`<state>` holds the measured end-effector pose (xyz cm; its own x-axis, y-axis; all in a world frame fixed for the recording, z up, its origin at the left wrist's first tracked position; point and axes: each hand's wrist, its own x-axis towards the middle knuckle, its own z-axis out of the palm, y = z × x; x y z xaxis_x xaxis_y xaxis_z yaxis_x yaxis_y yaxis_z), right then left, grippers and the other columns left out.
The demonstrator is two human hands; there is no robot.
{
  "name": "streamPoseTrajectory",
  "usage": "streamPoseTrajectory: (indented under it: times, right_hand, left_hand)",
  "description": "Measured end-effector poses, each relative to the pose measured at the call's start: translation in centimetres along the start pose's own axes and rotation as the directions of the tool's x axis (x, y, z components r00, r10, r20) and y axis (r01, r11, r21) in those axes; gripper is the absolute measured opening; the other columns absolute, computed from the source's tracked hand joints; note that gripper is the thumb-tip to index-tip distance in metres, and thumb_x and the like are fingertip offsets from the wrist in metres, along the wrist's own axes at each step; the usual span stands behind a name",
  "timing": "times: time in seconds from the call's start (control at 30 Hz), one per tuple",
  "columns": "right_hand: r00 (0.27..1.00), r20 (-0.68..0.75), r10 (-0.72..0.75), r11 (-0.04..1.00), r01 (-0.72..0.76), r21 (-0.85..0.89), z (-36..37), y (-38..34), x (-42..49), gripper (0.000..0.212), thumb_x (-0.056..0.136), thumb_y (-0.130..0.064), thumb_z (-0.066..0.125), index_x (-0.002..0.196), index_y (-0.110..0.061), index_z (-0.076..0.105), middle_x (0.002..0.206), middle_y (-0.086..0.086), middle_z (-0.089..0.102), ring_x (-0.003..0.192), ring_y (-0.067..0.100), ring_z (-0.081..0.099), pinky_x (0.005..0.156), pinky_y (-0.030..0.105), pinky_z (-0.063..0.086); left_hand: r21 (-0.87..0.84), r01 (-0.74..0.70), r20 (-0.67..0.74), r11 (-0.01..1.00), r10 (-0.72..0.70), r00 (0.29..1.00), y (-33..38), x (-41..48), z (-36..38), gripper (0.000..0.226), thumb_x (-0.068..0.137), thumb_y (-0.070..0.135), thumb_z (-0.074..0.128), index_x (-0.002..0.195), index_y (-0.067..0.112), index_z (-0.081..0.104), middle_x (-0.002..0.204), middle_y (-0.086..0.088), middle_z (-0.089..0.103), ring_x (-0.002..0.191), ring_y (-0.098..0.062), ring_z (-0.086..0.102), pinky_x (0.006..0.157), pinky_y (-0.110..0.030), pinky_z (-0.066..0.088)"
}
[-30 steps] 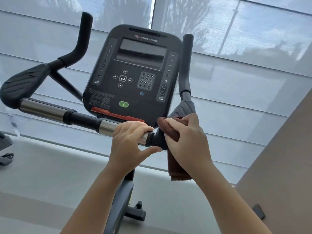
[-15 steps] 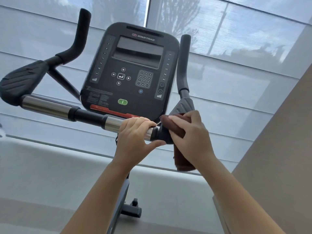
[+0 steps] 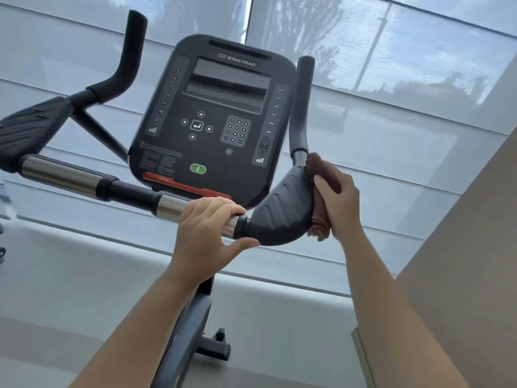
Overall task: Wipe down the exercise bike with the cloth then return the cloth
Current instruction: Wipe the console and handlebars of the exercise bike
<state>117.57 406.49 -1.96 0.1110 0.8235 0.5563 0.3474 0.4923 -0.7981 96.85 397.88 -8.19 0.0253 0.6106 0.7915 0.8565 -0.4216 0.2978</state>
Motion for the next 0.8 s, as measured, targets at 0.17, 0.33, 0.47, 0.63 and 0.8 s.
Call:
streamPoseTrajectory:
  times: [0.17, 0.33, 0.47, 0.63, 0.8]
  right_hand:
    - [0.993, -0.109, -0.049, 0.994, 0.059, 0.087, 0.2, 1.8, -5.8, 0.039, 0.082, -0.015, 0.065, 0.1, -0.05, 0.06, 0.104, -0.012, 0.049, 0.097, -0.005, 0.054, 0.089, 0.008, 0.041]
    - [0.997, -0.004, -0.072, 0.997, 0.072, -0.008, -0.8, 0.9, -1.0, 0.032, 0.083, -0.012, 0.064, 0.113, -0.023, 0.064, 0.11, 0.005, 0.051, 0.096, 0.003, 0.054, 0.095, 0.015, 0.039]
    - [1.0, 0.0, 0.005, 0.995, -0.005, 0.099, 0.0, 0.4, 0.0, 0.031, 0.084, -0.008, 0.061, 0.112, -0.022, 0.063, 0.118, 0.009, 0.054, 0.106, 0.012, 0.055, 0.103, 0.029, 0.039]
    - [0.989, -0.139, -0.048, 0.994, 0.061, 0.092, 0.7, 0.8, -7.0, 0.039, 0.081, -0.008, 0.066, 0.104, -0.039, 0.061, 0.107, -0.011, 0.046, 0.1, -0.002, 0.052, 0.097, 0.012, 0.038]
    - [0.926, -0.333, -0.177, 0.984, 0.16, -0.079, 4.6, -0.8, -12.3, 0.039, 0.076, -0.002, 0.07, 0.113, -0.012, 0.064, 0.109, 0.003, 0.04, 0.104, 0.011, 0.049, 0.097, 0.006, 0.034]
  left_hand:
    - [0.016, -0.004, -0.031, 1.0, 0.005, 1.0, 0.1, 0.1, 0.2, 0.062, 0.073, 0.067, 0.049, 0.087, 0.01, 0.067, 0.092, -0.003, 0.069, 0.092, -0.023, 0.06, 0.085, -0.033, 0.036]
    - [0.035, 0.013, -0.007, 0.999, -0.013, 1.0, 0.3, 0.1, 0.2, 0.061, 0.07, 0.066, 0.052, 0.089, 0.01, 0.067, 0.093, -0.003, 0.068, 0.092, -0.025, 0.06, 0.085, -0.034, 0.036]
    - [0.029, 0.03, -0.004, 0.999, -0.03, 1.0, 0.3, 0.0, 0.3, 0.054, 0.066, 0.06, 0.058, 0.089, 0.011, 0.066, 0.093, -0.002, 0.068, 0.093, -0.025, 0.06, 0.086, -0.032, 0.034]
    - [0.044, 0.035, 0.0, 0.998, -0.035, 0.999, 0.5, 0.1, 0.3, 0.053, 0.067, 0.058, 0.058, 0.089, 0.01, 0.066, 0.092, -0.005, 0.068, 0.091, -0.027, 0.06, 0.085, -0.037, 0.038]
    - [0.037, 0.059, 0.028, 0.998, -0.06, 0.998, 0.8, 0.1, -0.1, 0.053, 0.065, 0.056, 0.063, 0.091, 0.009, 0.066, 0.094, -0.006, 0.068, 0.094, -0.027, 0.059, 0.085, -0.034, 0.035]
